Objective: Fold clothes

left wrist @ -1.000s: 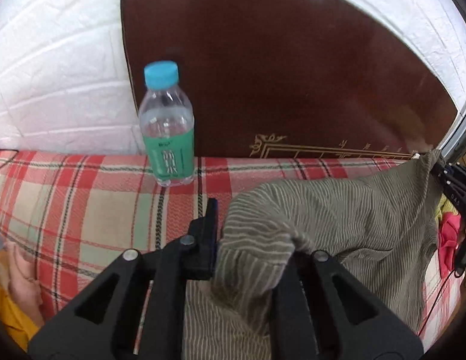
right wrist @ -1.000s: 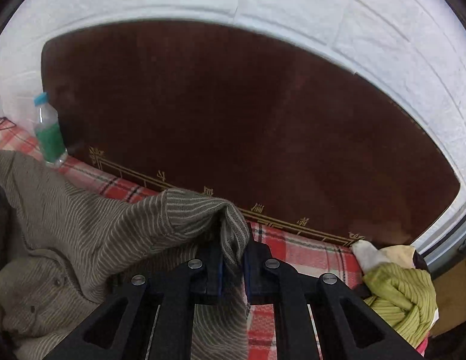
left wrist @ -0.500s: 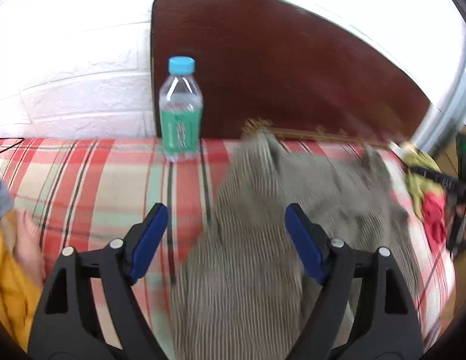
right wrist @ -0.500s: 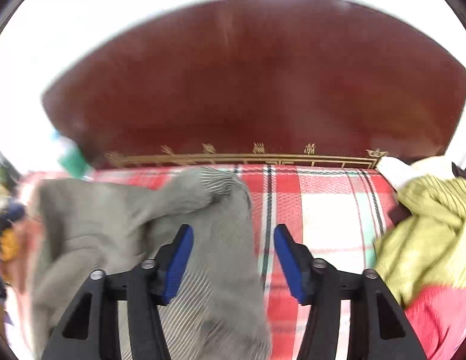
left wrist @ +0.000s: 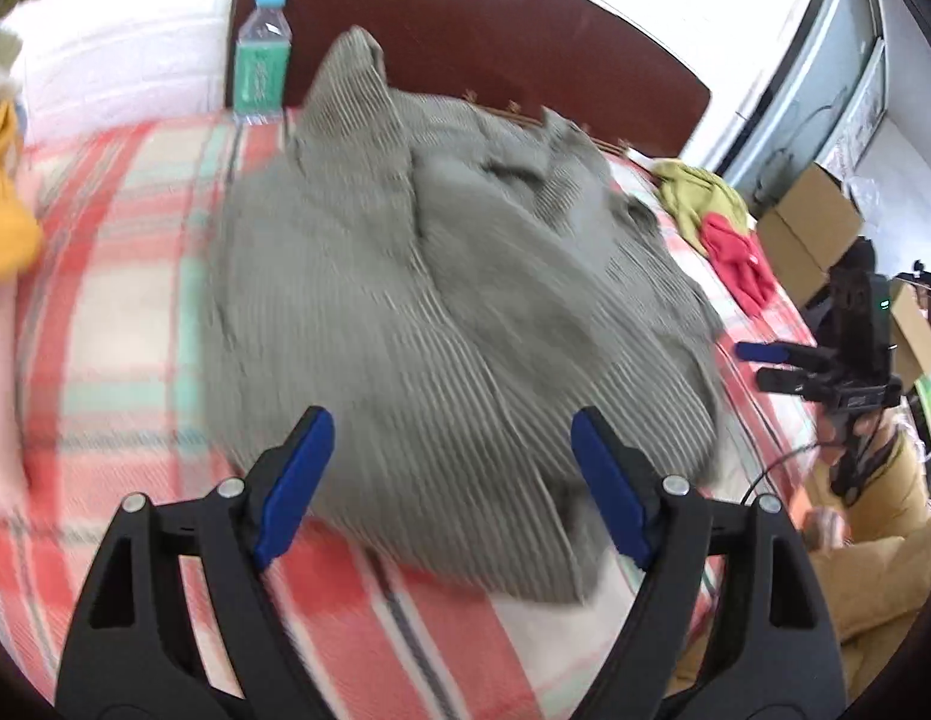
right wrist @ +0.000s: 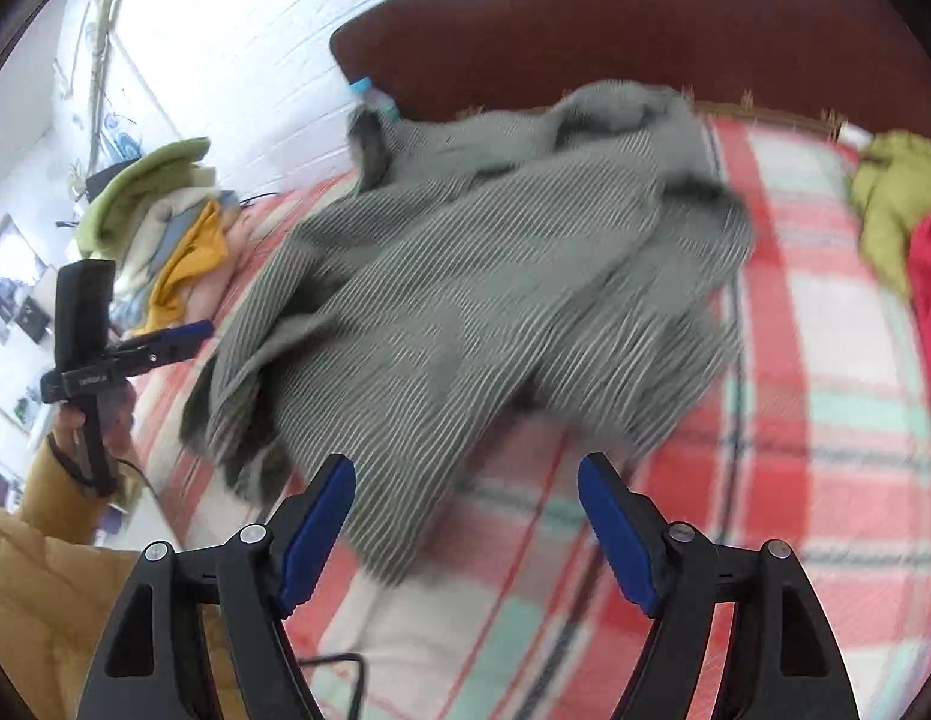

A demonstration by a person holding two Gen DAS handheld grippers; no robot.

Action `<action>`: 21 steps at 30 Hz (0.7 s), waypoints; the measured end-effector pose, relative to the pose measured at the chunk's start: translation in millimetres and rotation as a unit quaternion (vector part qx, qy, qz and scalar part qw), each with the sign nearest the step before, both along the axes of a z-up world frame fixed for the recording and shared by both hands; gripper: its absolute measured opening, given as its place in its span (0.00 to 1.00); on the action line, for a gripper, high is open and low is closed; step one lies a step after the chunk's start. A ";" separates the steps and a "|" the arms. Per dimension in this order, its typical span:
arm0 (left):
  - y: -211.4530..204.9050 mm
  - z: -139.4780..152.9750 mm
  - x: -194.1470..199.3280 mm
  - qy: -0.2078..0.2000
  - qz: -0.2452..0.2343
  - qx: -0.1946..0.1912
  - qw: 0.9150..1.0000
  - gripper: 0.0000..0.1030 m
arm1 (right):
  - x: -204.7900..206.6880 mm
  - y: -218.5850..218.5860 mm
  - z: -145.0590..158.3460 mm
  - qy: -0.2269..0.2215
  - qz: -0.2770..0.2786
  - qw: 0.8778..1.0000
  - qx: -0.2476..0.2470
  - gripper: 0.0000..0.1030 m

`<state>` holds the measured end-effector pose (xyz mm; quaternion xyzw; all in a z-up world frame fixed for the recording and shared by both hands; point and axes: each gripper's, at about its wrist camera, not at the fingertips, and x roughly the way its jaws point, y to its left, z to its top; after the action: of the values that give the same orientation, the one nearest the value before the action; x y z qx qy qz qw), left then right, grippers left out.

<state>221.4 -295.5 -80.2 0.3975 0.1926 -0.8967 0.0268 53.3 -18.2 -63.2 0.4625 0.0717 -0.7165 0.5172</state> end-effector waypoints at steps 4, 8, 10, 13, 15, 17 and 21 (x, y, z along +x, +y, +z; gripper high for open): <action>21.0 -12.6 7.0 -0.006 -0.009 0.008 1.000 0.80 | 20.0 -1.4 -18.1 -0.024 0.004 0.999 -0.020 0.76; 34.6 -25.0 4.0 -0.017 -0.001 -0.002 1.000 0.80 | 32.9 -18.4 -34.6 -0.025 0.018 0.999 -0.023 0.76; 39.2 -31.8 1.4 -0.023 0.007 -0.009 1.000 0.80 | 38.3 -25.4 -35.8 -0.009 0.021 0.999 -0.028 0.71; 34.6 -39.7 -3.6 -0.038 0.032 -0.031 0.998 0.51 | 37.9 -31.2 -34.8 -0.012 0.016 0.999 -0.039 0.19; 27.7 -38.8 -4.4 -0.048 0.052 -0.038 0.997 0.28 | 32.1 -26.2 -27.7 -0.030 0.008 0.997 -0.065 0.09; 15.2 -28.1 0.0 -0.038 0.070 -0.027 0.996 0.15 | 25.5 -16.6 -13.8 -0.041 0.001 0.995 -0.095 0.07; -6.2 8.6 12.8 -0.003 0.096 -0.024 0.995 0.13 | 13.6 16.7 31.4 -0.056 -0.014 0.983 -0.173 0.05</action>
<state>234.2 -301.8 -71.6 0.3795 0.2084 -0.8931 0.1224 66.9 -1.5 -31.8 0.4066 -0.0892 -0.6980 0.5827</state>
